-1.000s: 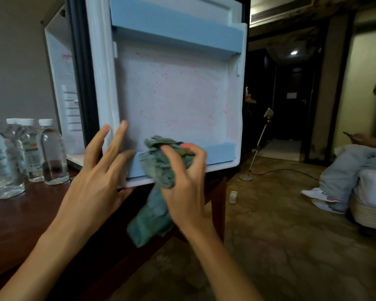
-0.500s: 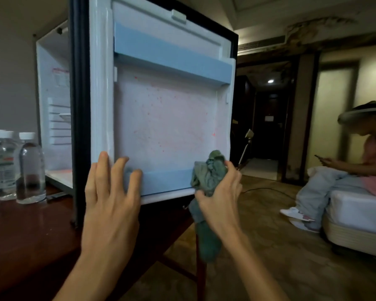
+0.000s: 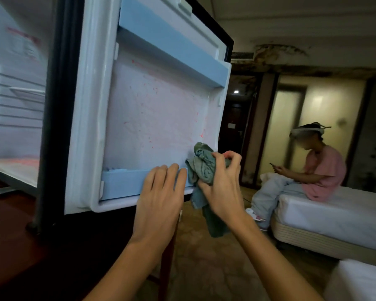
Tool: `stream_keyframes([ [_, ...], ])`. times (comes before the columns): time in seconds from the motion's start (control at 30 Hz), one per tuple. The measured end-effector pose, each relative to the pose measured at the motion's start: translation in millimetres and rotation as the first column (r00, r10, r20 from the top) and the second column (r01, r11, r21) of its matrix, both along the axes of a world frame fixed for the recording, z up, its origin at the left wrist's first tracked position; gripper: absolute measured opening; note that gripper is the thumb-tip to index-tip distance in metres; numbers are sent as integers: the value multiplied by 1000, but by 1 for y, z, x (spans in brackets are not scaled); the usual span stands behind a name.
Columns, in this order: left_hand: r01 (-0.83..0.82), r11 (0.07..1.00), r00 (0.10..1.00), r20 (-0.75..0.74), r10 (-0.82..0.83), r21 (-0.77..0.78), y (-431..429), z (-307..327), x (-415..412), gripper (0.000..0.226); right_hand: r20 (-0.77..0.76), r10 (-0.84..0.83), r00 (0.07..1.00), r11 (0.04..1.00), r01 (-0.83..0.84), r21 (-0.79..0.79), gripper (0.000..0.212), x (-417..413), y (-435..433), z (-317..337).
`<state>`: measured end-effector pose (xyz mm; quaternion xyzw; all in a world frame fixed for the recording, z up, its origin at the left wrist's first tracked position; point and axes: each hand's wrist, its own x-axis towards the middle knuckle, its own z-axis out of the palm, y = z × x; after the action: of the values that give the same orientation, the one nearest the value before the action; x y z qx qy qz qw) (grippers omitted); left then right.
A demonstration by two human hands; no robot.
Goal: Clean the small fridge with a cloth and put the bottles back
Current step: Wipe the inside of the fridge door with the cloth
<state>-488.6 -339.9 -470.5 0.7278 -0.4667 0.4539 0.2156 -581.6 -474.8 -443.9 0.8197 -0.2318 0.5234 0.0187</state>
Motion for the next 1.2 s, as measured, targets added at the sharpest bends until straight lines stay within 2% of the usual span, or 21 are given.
stream_keyframes([
  [0.1,16,1000,1000,25,-15,-27,-2,-3,3,54,-82,6,997,1000,-6,1,77,-5,-1,20],
  [0.13,22,999,999,36,-21,-32,-3,-4,3,49,-82,-1,997,999,-3,-52,75,-7,0,30],
  [0.2,25,999,999,45,-23,-31,-4,-4,3,38,-81,-107,991,964,83,-253,68,-8,1,56],
  [0.27,21,1000,1000,19,-21,5,-5,-4,3,29,-79,-298,951,847,226,-482,64,-1,-1,87],
  [0.37,-10,995,999,-49,15,95,-1,-1,0,34,-64,-557,828,618,361,-699,54,17,-7,125],
  [0.47,-34,991,996,-73,44,132,3,-1,-2,36,-70,-667,742,467,343,-815,48,21,-12,140],
  [0.57,-23,994,998,-55,29,105,4,-1,-3,38,-57,-754,654,391,377,-840,52,19,-3,145],
  [0.63,-5,994,999,-36,9,107,2,-3,-2,41,-74,-804,591,393,434,-810,54,23,8,148],
  [0.7,-10,994,999,-33,13,107,3,-3,-1,42,-111,-829,547,430,498,-753,47,33,18,151],
  [0.87,25,994,999,-24,-22,108,4,-2,1,26,-203,-875,440,460,621,-635,34,56,33,165],
  [0.97,63,995,997,-43,-60,79,5,1,-1,22,-345,-814,467,577,582,-573,34,51,35,157],
  [1.03,59,996,996,-65,-55,66,5,1,-3,25,-446,-777,445,629,521,-576,35,42,36,138],
  [1.1,35,996,998,-47,-32,77,5,0,-2,30,-449,-799,399,599,462,-654,36,33,35,121],
  [1.2,25,996,999,-38,-22,89,5,1,-3,30,-369,-824,431,547,432,-717,45,29,34,125],
])
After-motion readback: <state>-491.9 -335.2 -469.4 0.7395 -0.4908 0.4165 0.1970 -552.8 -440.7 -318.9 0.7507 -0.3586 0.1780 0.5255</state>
